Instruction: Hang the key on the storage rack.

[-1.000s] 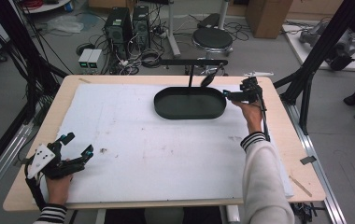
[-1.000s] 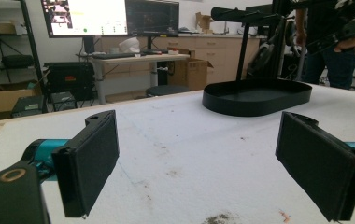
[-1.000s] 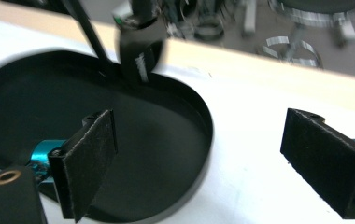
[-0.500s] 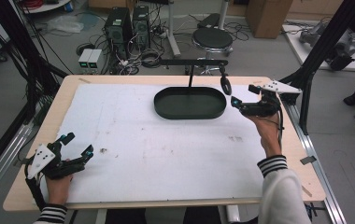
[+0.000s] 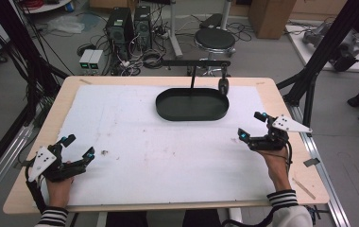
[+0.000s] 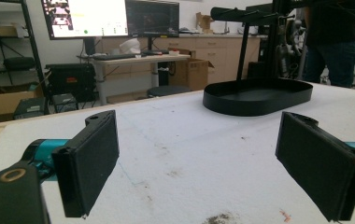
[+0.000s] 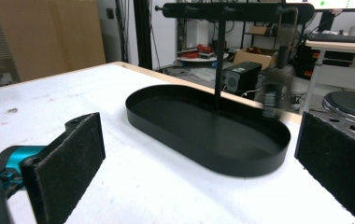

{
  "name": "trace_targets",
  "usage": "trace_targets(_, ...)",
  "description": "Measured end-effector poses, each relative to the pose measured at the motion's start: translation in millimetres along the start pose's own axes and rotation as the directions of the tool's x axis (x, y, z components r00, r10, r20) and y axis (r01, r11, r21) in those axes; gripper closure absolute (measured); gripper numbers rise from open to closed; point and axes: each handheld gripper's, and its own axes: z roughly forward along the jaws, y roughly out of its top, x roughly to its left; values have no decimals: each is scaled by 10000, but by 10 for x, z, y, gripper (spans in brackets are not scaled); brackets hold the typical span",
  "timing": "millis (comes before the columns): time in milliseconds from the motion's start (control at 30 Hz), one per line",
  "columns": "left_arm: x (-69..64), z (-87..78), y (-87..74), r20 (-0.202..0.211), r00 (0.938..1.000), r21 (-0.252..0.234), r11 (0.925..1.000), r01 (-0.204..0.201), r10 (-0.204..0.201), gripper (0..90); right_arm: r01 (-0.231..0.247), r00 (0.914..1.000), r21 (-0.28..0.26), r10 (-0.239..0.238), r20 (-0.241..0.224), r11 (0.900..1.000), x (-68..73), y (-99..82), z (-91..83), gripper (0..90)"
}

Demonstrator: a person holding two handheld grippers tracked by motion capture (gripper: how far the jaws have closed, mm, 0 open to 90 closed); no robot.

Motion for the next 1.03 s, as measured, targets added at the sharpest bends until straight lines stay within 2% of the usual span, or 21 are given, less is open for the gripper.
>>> trace_targets(33,0,0,0,-4,10000,-4,10000,6,-6,139,-67,9999,-167,69,76,9998,6,-103,-55,5)
trace_targets(133,-4,0,0,-6,10000,-6,10000,-39,39,139,-167,9997,-275,172,184,9995,14,-178,-102,5)
trace_targets(167,-3,0,0,-7,10000,-1,10000,-29,29,139,-273,9991,-418,286,317,9988,30,-271,-158,5)
trace_targets(367,-4,-3,0,-22,10000,-5,10000,-59,59,139,-161,9975,-728,210,675,9972,73,-451,-244,5)
trace_targets(500,-7,-4,-1,-33,10000,-31,10000,-60,59,139,-254,9980,-963,309,560,9950,80,-534,-248,5)
trace_targets(667,-8,-5,-1,-35,10000,-37,10000,-71,71,139,-224,9981,-983,279,544,9949,85,-619,-226,6)
trace_targets(767,-8,-6,-1,-41,10000,-42,10000,-65,65,139,97,9983,-1094,-34,580,9939,115,-625,-232,6)
trace_targets(867,-7,-5,-1,-39,10000,-43,10000,-66,66,139,162,9982,-1056,-99,600,9943,125,-624,-225,6)
trace_targets(967,-7,-6,-1,-35,10000,-45,10000,-63,62,139,463,9966,-917,-398,721,9947,148,-624,-213,6)
trace_targets(1033,-7,-10,-2,-29,10000,-69,9999,-85,84,139,439,9966,-866,-376,728,9953,158,-623,-212,6)
